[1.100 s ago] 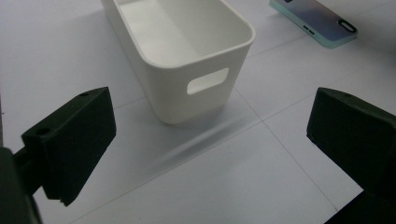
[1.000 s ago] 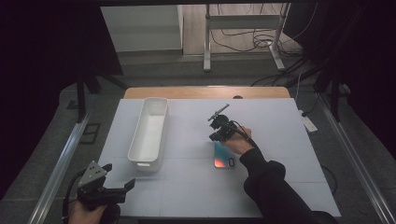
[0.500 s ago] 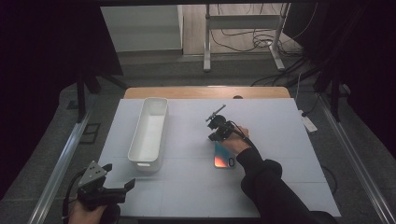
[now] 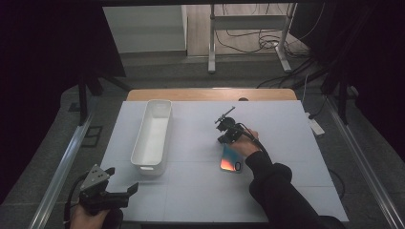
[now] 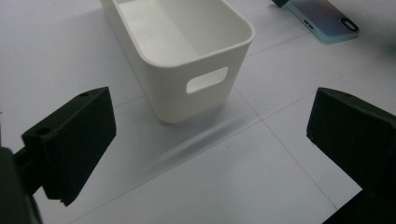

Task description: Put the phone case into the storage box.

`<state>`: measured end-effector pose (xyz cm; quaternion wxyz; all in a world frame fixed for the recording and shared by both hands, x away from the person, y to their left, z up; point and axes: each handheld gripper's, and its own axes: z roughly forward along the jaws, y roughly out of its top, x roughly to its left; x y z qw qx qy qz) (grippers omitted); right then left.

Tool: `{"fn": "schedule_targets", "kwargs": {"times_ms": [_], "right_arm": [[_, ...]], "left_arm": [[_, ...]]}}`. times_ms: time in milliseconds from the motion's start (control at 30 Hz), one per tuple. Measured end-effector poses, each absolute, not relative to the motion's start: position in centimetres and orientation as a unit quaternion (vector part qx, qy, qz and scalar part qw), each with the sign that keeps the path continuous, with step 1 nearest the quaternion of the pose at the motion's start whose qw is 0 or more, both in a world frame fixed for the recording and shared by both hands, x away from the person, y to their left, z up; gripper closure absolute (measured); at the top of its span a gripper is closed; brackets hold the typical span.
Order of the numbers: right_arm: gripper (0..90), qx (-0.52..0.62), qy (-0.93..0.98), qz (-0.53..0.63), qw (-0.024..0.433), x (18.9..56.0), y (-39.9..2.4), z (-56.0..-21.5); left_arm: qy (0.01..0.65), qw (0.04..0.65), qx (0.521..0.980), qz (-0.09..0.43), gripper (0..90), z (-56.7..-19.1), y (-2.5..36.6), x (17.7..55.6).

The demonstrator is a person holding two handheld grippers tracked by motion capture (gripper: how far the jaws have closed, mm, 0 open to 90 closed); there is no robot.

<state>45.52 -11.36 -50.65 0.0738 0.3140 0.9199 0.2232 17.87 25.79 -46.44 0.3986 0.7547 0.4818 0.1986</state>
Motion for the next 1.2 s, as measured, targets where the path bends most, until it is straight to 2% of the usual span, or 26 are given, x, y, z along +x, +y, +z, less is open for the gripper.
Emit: {"fn": "schedule_targets", "kwargs": {"times_ms": [1200], "right_arm": [[89.0,0.368,0.9,0.217,0.083,46.2,-17.4,-50.3]], "left_arm": [[0.483,0.395,0.756,0.2,2.0,-46.5,25.7,17.9]]}}
